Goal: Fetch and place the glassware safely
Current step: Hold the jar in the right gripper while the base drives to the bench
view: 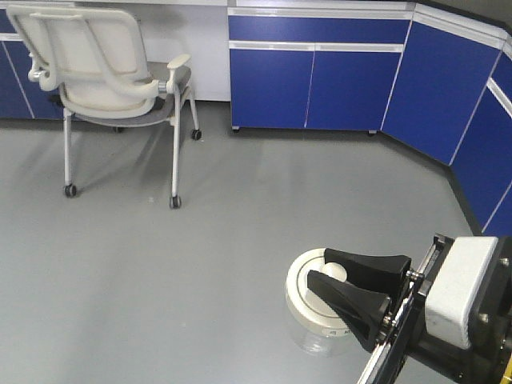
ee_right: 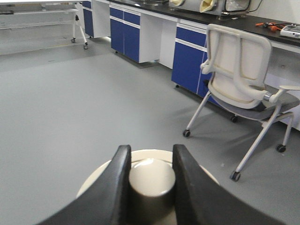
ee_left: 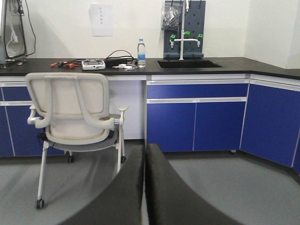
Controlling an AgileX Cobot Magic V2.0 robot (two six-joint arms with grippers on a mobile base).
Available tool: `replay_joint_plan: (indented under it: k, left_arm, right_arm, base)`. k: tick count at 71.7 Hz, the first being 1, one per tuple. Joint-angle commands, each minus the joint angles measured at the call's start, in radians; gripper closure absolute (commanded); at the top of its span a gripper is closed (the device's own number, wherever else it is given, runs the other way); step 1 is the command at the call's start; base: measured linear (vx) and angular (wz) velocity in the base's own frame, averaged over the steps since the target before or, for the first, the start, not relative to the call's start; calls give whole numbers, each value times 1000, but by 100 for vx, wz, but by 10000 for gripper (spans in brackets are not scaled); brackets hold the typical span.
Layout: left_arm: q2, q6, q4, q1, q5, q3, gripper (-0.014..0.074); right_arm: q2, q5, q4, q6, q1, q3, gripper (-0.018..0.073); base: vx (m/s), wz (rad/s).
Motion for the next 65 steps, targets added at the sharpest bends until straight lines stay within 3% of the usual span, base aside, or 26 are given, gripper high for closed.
replay_joint_plan:
  k: [1,24,65]
  left_arm:
    - [12,-6,-8,-8,-70,-26,603]
    - [12,-6,-8,-8,-70,-26,603]
    - [12,-6,-8,-8,-70,-26,603]
  right_arm:
    - [-8,-78,29,-6,-3,-32,560]
    - [-8,-78,29,-6,-3,-32,560]
    - [-8,-78,29,-6,-3,-32,560]
  base:
    - [62,-4]
    - [57,-24]
    - [43,-68]
